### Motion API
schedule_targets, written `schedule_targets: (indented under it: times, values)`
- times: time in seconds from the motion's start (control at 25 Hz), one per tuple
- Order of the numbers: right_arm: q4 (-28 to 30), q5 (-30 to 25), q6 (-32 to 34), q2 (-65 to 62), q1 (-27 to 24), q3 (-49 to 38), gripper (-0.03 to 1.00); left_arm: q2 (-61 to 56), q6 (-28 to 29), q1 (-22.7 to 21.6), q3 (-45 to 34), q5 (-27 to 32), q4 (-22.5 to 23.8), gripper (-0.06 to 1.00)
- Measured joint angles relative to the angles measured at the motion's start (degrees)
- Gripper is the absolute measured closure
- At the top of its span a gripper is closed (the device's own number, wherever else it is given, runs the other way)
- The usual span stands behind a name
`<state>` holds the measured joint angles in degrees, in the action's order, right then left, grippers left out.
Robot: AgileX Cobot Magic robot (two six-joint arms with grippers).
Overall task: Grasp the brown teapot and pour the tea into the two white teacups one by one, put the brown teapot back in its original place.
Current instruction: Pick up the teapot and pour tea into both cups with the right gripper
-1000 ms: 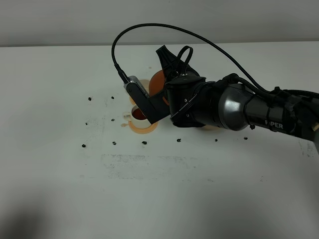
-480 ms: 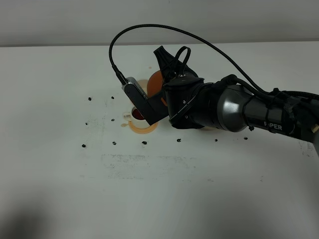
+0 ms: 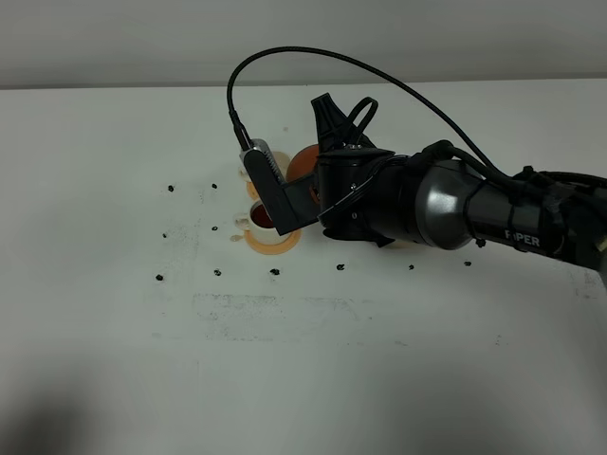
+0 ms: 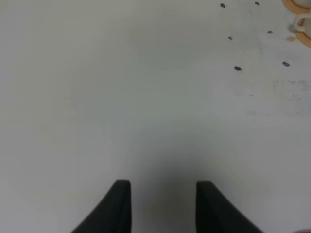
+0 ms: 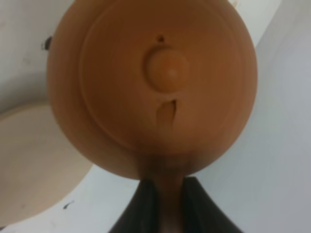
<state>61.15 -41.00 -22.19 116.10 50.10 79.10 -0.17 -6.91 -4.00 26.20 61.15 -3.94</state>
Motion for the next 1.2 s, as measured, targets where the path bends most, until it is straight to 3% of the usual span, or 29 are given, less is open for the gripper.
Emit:
schedule_targets:
  times: [0.12, 0.24, 0.68, 0.8, 1.2]
  values:
    - [-1.5, -0.6, 1.0, -2.0, 0.0, 0.0, 0.84, 0.0, 0.0, 0.0, 0.0, 0.0, 0.0, 0.60]
    - [-6.9, -1.1, 1.8, -5.3, -0.2, 0.0, 0.84, 0.0, 0.0, 0.0, 0.0, 0.0, 0.0, 0.60]
    - [-44.5, -3.6, 2.3, -13.0, 0.8, 0.0, 0.84, 0.0, 0.0, 0.0, 0.0, 0.0, 0.0, 0.60]
    - [-47.9, -2.4, 3.0, -12.1, 1.5, -1.2, 0.84, 0.0, 0.0, 0.0, 0.0, 0.0, 0.0, 0.60]
    - [-54.4, 9.1, 5.6, -7.3, 0.7, -9.1, 0.84, 0.0, 0.0, 0.0, 0.0, 0.0, 0.0, 0.60]
